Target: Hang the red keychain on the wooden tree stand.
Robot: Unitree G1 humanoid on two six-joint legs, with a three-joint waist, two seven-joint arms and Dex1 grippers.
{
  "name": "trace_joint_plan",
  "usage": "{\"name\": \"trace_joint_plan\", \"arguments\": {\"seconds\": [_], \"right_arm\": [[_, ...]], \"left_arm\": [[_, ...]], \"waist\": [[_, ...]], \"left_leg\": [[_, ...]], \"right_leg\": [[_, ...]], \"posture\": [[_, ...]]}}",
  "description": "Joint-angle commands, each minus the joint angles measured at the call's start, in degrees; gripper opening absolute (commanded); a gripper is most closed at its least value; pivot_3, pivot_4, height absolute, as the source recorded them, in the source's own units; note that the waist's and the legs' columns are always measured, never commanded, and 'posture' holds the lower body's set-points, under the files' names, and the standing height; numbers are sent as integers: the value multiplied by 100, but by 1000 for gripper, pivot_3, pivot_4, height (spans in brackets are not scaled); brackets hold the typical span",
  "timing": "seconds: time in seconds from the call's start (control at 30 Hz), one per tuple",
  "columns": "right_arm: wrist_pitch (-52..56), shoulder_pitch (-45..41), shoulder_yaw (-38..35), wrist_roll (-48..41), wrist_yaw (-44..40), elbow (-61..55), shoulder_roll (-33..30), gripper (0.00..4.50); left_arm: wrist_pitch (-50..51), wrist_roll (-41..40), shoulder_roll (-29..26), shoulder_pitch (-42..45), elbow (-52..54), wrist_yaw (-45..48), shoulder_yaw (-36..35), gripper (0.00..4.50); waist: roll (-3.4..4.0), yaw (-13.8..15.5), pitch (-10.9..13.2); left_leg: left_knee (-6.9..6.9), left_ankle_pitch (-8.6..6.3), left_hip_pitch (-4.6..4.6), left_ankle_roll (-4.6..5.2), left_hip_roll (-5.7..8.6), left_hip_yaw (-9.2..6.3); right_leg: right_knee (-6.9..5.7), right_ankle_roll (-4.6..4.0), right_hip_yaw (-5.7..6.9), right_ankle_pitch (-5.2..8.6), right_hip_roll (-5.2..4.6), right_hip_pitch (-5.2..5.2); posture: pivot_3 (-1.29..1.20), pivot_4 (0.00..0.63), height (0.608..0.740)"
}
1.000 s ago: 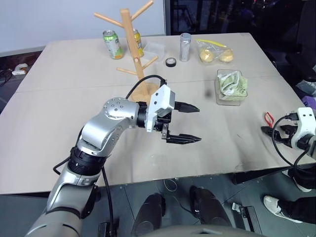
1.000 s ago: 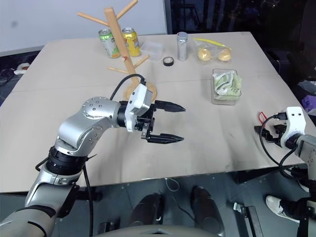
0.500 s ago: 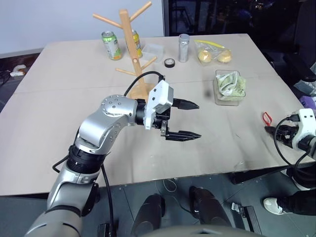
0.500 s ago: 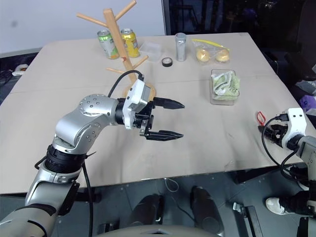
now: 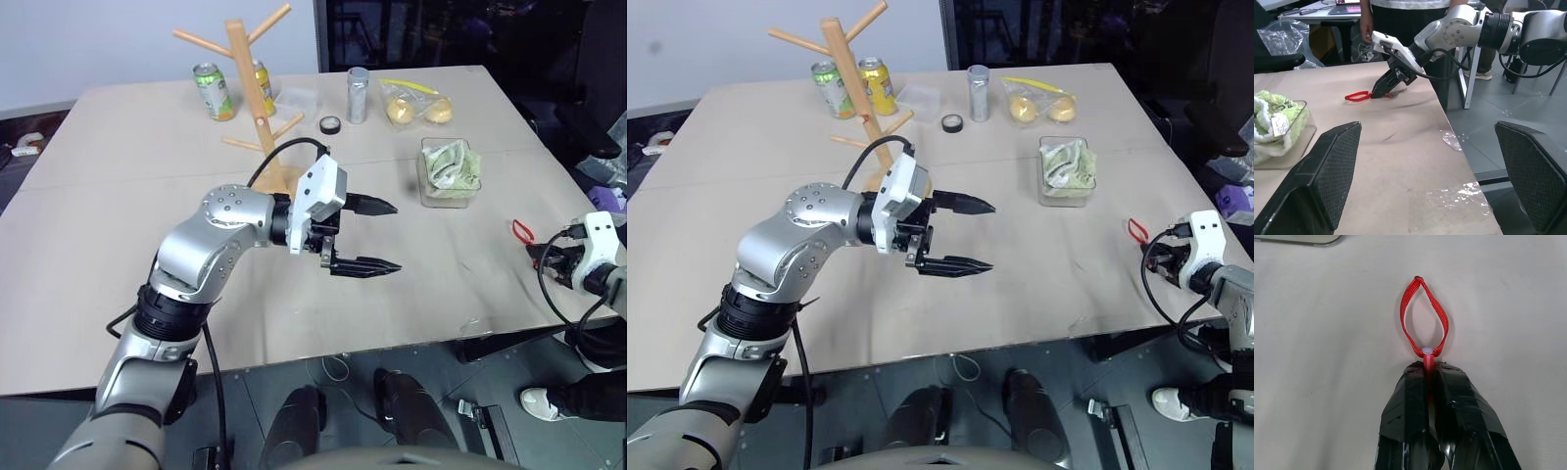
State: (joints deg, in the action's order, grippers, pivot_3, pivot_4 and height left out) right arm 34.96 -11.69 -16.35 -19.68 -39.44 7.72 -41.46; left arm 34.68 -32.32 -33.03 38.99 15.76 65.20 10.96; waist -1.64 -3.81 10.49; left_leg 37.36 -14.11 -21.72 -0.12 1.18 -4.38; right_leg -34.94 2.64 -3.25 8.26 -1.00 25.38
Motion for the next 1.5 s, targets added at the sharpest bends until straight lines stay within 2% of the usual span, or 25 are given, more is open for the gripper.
{"name": "trace_joint_plan", "arguments": {"seconds": [0.03, 0.13, 0.23, 0.43, 0.6, 0.77, 0.93, 1.1, 1.5], "right_arm": [[-308, 413, 159, -78, -114, -1292, 97, 132], [-329, 631, 240, -319, 226, -2669, 524, 132], [-330, 529, 656, -249, 649, -3635, 1001, 132], [-266, -399, 1539, -37, 1474, -3935, 2064, 132], [-1002, -1294, 2318, 466, 1559, -3133, 2749, 132], [-2320, -2181, 2767, 1099, 1458, -1911, 3145, 132], [-3583, -2899, 3021, 1590, 1424, -474, 3521, 132], [-4333, -3548, 3105, 1706, 1319, 667, 4009, 132], [-4637, -4405, 2968, 1741, 1184, 2060, 4525, 132]], "left_arm": [[96, -211, -118, -161, 342, -171, -408, 4500], [353, -416, -321, -576, 628, -399, -765, 4500], [769, -752, -531, -1018, 998, -707, -1190, 4500], [1416, -1451, -646, -1634, 1372, -1797, -2492, 4500], [1930, -2511, -411, -1899, 1690, -3277, -3747, 4500], [1944, -3117, -489, -2220, 1769, -3943, -4379, 4500], [1773, -3245, -772, -2425, 1633, -4058, -4655, 4500], [1649, -3242, -1157, -2540, 1327, -3875, -4915, 4500], [1337, -3181, -1306, -2544, 1203, -3744, -4653, 4500]], "waist": [[1, -2, 0], [13, -25, 1], [16, -1, 4], [14, 37, 4], [13, 82, 4], [13, 90, 4], [11, 122, 3], [11, 118, 3], [14, 118, 5]], "left_leg": [[-1, 0, 0, 0, -1, -1], [-3, -2, -6, 2, -9, 6], [1, -2, -6, 2, -14, 11], [4, -2, -10, 2, -15, 6], [4, -2, -13, 1, -13, -4], [3, -1, -11, 0, -10, -5], [2, -1, -10, -1, -9, -6], [0, -1, -11, -1, -9, -5], [-4, 0, -10, -2, -10, -12]], "right_leg": [[1, 1, 1, 0, 0, 1], [-2, 2, -6, -1, 5, 18], [-8, 2, -9, -1, 6, 25], [-2, -20, -2, 12, 3, 25], [0, -4, 6, 1, 0, 25], [-2, -4, 8, -3, 0, 26], [-1, -11, 10, -6, 0, 25], [1, -29, 10, -1, 0, 25], [1, -39, 17, 2, 0, 26]], "posture": [[0, 150, 740], [0, 150, 740], [0, 150, 740], [0, 150, 740], [0, 150, 740], [0, 150, 740], [0, 150, 740], [0, 150, 740], [0, 150, 740]]}}
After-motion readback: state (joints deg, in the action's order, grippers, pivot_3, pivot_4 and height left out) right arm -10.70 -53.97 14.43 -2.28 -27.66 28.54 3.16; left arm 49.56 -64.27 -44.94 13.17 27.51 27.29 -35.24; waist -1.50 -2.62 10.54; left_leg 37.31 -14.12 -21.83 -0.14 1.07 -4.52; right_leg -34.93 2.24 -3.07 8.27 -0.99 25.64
